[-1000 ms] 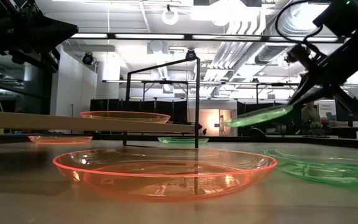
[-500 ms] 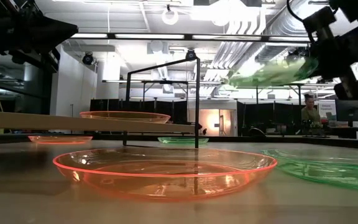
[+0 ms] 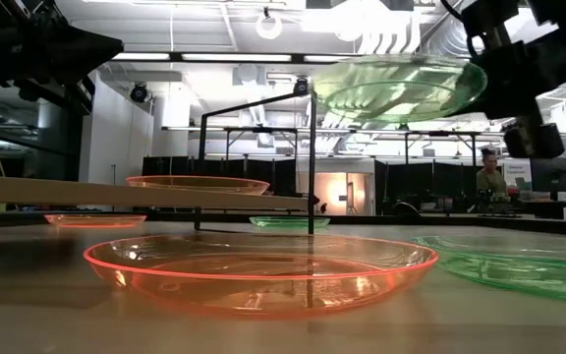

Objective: Place and stack plates onto a shelf
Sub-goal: Put the middle right green plate on the shelf, then stack the top orange plate on top of the other orange plate on the shelf

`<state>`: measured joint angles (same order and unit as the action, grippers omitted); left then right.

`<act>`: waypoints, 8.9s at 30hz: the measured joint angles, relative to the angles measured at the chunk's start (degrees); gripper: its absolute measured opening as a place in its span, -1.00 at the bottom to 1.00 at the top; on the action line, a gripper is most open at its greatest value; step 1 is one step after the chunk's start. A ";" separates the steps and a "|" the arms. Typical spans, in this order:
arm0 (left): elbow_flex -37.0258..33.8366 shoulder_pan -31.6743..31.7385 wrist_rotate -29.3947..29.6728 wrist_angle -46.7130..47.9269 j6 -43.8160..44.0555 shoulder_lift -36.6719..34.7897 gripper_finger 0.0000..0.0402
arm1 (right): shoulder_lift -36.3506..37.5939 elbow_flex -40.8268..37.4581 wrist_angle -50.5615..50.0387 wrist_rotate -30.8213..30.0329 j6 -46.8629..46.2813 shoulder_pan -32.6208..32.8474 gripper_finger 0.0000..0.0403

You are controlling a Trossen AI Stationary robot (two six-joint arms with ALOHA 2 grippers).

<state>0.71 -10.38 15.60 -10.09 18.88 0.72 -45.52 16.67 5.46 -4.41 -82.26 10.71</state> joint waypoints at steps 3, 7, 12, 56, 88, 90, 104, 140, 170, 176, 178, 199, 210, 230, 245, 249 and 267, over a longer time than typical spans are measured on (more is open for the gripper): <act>0.00 0.00 -0.01 0.00 0.00 0.01 -0.98 | -6.78 0.44 7.30 -1.60 0.01 1.47 -1.00; 0.00 0.01 -0.01 0.00 0.00 0.01 -0.98 | -15.72 4.67 9.87 -2.00 0.69 2.82 -1.00; 0.00 0.00 -0.01 0.00 0.01 0.01 -0.98 | -26.72 13.96 9.91 -1.57 4.17 3.75 -1.00; 0.00 0.01 -0.01 0.02 0.00 0.00 -0.98 | -82.64 80.50 -15.32 -8.91 -3.48 3.13 -1.00; 0.00 0.01 -0.01 0.00 0.00 0.01 -0.98 | -65.23 78.54 -52.77 2.98 24.52 1.12 0.19; 0.00 0.01 -0.03 0.21 0.00 0.01 -0.98 | -61.33 75.04 -60.88 1.46 25.19 1.27 0.19; 0.00 -0.01 -0.01 0.04 0.00 0.05 -0.98 | -11.84 18.24 -30.52 -5.58 16.63 0.52 0.19; 44.02 18.81 13.48 59.22 32.49 27.96 -0.41 | 2.34 4.70 -3.48 -22.55 8.72 -1.85 0.19; 44.11 50.02 -13.35 54.61 4.11 77.80 -0.38 | 2.34 4.76 -5.54 -22.03 9.18 -1.85 0.19; 44.11 50.02 -12.82 52.65 2.86 83.42 -0.38 | 2.34 4.76 -5.69 -22.03 9.01 -1.84 0.19; 44.11 50.02 -12.56 51.68 2.06 84.86 -0.38 | 2.34 4.76 -5.67 -22.05 8.98 -1.85 0.19; 44.33 50.02 -6.02 49.03 0.51 91.55 -0.54 | 2.34 4.76 -5.67 -22.66 8.76 -1.85 0.19; 45.10 50.17 -3.97 53.03 -0.66 88.31 -0.99 | 2.34 4.76 -5.69 -22.69 9.03 -1.85 0.19; 62.88 44.77 -9.67 76.00 -3.01 59.84 -1.00 | 2.32 4.76 -6.58 -22.69 9.16 -1.84 0.19; 69.59 -5.86 -17.62 76.10 5.94 57.43 -1.00 | 2.32 4.76 -6.63 -20.87 9.18 -1.82 0.19; 69.59 -14.99 -7.47 72.54 -6.17 63.96 -1.00 | 2.32 4.76 -6.65 -20.89 9.18 -1.84 0.19; 64.48 -15.56 14.52 63.80 -25.18 86.54 -1.00 | 2.32 4.76 -8.90 -20.54 9.20 -1.82 0.19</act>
<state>65.19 -25.94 30.13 53.72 -6.31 87.27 -43.20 21.43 -3.44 -24.95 -73.06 8.88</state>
